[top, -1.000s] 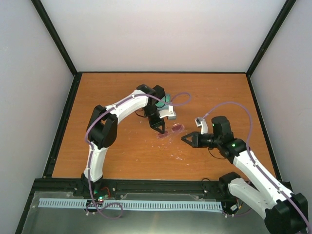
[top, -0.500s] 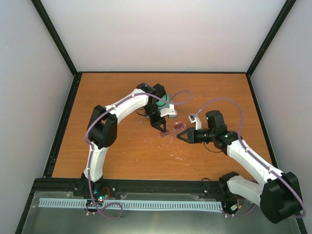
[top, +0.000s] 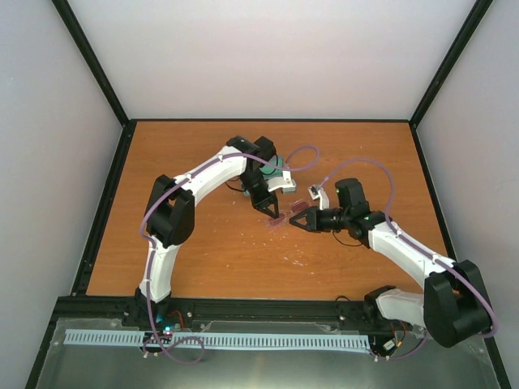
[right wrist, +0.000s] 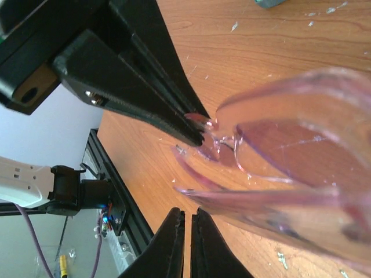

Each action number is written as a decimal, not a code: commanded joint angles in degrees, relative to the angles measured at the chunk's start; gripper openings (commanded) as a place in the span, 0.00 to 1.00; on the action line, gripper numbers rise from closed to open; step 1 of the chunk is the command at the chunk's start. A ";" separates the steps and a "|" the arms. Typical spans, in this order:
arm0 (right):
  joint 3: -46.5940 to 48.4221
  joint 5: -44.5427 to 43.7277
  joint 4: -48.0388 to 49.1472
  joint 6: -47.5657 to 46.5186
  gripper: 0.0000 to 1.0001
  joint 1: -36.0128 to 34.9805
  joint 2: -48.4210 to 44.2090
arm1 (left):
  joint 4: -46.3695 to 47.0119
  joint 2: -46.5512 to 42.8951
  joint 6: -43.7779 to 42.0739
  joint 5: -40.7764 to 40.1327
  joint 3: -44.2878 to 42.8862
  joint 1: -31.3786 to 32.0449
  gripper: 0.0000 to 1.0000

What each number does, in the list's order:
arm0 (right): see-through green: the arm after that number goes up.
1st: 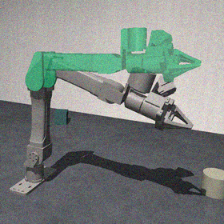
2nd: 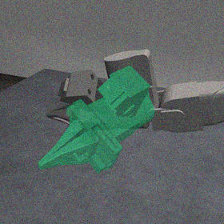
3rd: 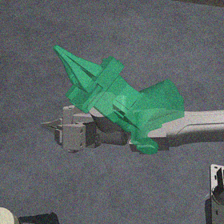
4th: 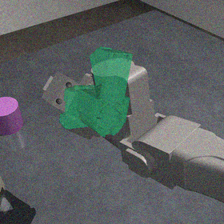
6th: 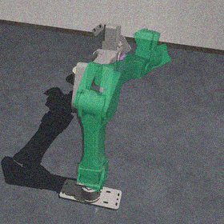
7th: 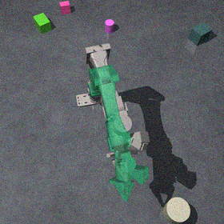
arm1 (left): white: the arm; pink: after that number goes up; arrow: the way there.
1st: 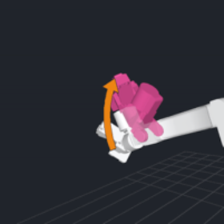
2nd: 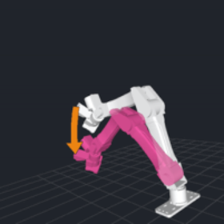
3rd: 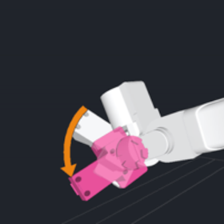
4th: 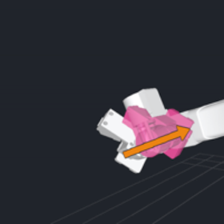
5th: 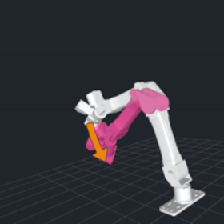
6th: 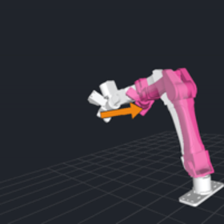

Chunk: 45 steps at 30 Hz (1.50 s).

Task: Organize the sunglasses
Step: Fold the sunglasses.

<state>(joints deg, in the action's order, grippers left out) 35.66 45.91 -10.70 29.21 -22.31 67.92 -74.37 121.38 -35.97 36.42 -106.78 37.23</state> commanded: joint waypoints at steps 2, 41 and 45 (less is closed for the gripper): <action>1.88 0.03 5.14 0.01 0.05 -0.38 3.07 | -0.87 -1.01 0.63 3.39 -2.66 -0.03 0.01; -6.36 -1.75 -3.55 32.99 0.29 15.47 -22.78 | 38.37 -17.37 0.54 -31.81 15.59 0.23 0.01; -5.18 4.04 -1.41 31.74 0.32 24.48 -19.17 | 50.93 -23.08 -5.70 -39.41 25.89 0.38 0.01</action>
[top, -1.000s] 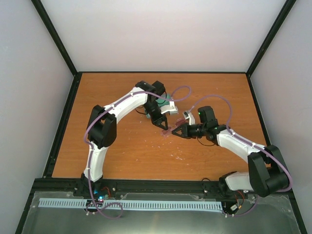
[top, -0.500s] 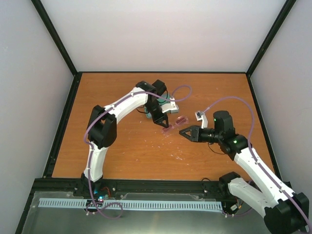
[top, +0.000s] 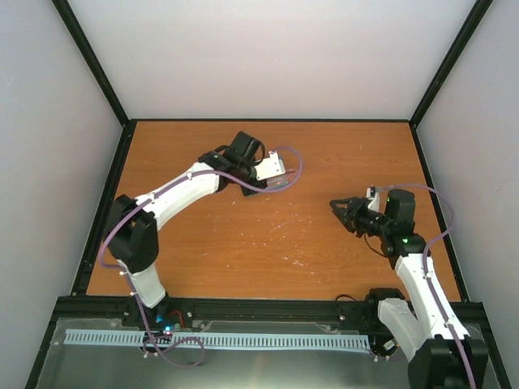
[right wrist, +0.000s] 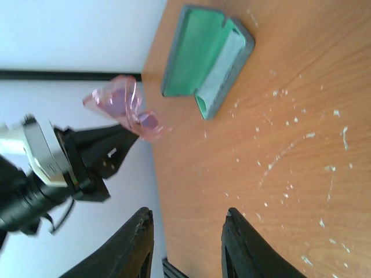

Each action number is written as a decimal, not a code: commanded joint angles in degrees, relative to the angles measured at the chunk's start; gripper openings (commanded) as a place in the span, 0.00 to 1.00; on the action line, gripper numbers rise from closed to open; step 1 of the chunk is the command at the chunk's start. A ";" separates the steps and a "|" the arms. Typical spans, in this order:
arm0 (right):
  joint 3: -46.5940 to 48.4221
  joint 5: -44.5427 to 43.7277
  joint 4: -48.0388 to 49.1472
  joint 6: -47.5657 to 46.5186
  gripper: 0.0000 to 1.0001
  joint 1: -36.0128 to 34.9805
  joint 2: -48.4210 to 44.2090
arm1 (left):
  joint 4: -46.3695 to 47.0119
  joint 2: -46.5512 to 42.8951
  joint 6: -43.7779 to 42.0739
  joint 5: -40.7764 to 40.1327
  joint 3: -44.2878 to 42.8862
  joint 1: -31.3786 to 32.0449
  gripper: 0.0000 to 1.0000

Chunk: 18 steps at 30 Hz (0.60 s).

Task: Organize the sunglasses
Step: Fold the sunglasses.

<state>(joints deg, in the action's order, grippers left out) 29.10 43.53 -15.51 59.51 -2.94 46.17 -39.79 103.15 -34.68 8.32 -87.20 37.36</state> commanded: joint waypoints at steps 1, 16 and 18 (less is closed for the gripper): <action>2.98 6.25 2.34 -0.32 0.35 5.21 4.92 | 17.71 -5.60 -8.05 -12.67 8.17 0.25 0.01; 20.35 7.85 8.91 -9.01 0.47 4.94 34.06 | 25.96 -1.55 -5.14 -26.90 14.55 1.89 0.01; 22.68 7.69 8.15 -10.74 0.47 4.91 36.71 | 25.40 -0.08 -4.43 -27.32 13.74 2.29 0.01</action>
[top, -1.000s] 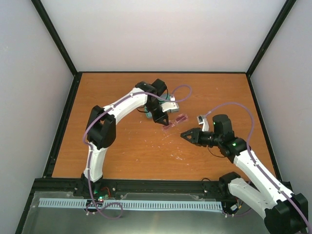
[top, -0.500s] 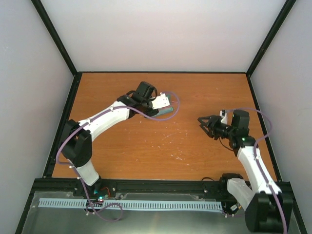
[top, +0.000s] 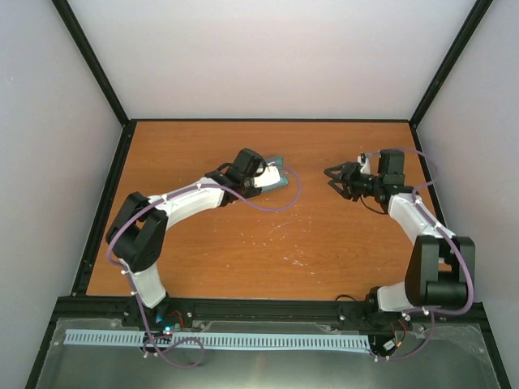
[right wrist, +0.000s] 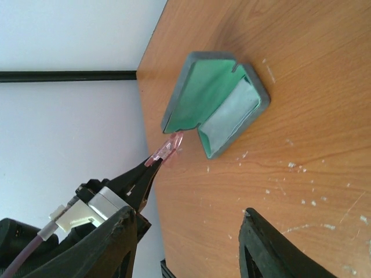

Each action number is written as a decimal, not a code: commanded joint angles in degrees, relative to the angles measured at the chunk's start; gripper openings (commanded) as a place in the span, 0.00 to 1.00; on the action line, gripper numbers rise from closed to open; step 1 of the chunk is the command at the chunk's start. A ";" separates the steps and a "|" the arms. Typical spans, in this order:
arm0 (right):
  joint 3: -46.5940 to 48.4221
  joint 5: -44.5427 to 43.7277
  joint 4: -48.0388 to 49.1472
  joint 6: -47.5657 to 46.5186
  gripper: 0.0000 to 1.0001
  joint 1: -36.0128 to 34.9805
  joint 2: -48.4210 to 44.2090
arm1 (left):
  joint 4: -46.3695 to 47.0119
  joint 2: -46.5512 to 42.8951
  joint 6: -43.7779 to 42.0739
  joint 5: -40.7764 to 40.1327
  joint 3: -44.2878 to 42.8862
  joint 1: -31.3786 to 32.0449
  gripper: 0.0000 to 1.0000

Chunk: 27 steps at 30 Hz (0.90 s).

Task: Organize the sunglasses
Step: Fold the sunglasses, then move the sunglasses case at the center of the board.

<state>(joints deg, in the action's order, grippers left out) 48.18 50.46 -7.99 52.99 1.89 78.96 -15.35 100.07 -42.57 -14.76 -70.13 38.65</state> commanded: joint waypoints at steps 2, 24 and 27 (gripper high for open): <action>5.48 1.17 1.35 -4.74 0.47 -0.23 6.56 | -0.27 4.21 4.05 -4.10 -4.67 1.30 0.01; 35.81 -1.75 4.21 -12.84 0.31 -10.59 48.99 | -6.35 1.70 5.07 -2.99 -6.96 0.54 0.01; 36.72 -2.90 6.95 -11.58 0.32 -10.64 50.62 | -5.69 -2.38 4.70 0.60 -4.90 0.55 0.01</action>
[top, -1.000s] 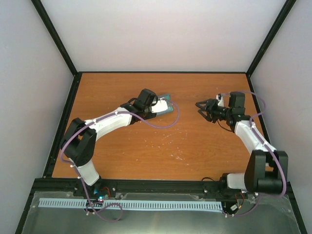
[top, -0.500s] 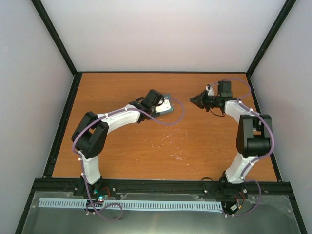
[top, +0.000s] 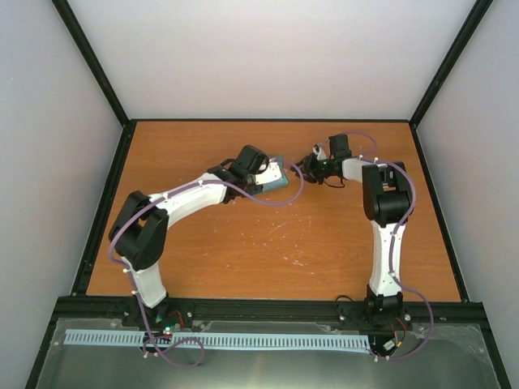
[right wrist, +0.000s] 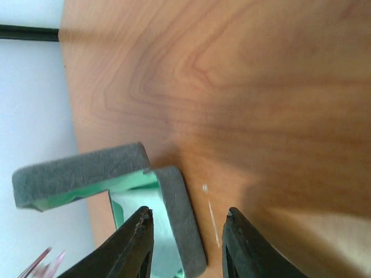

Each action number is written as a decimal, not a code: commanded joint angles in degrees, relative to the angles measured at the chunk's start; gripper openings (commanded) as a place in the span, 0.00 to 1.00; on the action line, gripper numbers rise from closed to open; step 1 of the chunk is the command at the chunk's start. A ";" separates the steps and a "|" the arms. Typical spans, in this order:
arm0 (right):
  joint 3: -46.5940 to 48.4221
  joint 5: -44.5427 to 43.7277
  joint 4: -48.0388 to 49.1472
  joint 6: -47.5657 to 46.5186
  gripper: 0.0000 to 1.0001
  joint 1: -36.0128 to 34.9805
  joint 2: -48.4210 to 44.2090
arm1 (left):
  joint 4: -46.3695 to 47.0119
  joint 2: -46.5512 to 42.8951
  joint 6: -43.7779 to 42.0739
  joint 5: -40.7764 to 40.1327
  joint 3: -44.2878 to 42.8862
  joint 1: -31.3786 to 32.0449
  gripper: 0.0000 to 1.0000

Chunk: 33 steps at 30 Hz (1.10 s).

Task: Organize the sunglasses
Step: Move the sunglasses case at the center of the board.

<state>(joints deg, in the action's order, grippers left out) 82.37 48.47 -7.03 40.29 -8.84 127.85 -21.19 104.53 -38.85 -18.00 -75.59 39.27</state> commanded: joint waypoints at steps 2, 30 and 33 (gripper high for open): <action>3.75 -1.90 7.73 1.89 0.31 0.14 3.27 | 1.19 -9.55 -0.10 5.28 2.48 -0.07 0.01; 22.06 7.45 -4.83 -3.66 0.17 -6.00 19.02 | 2.59 -16.95 -1.39 8.08 10.28 -1.09 0.01; 17.89 7.99 -4.80 -5.09 0.17 -6.34 16.94 | 2.96 -16.73 -1.42 7.91 10.46 -1.16 0.01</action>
<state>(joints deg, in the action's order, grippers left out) 106.21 55.79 -6.31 38.61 -13.26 145.99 -20.25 88.62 -39.75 -10.61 -65.08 38.52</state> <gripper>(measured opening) 0.170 0.065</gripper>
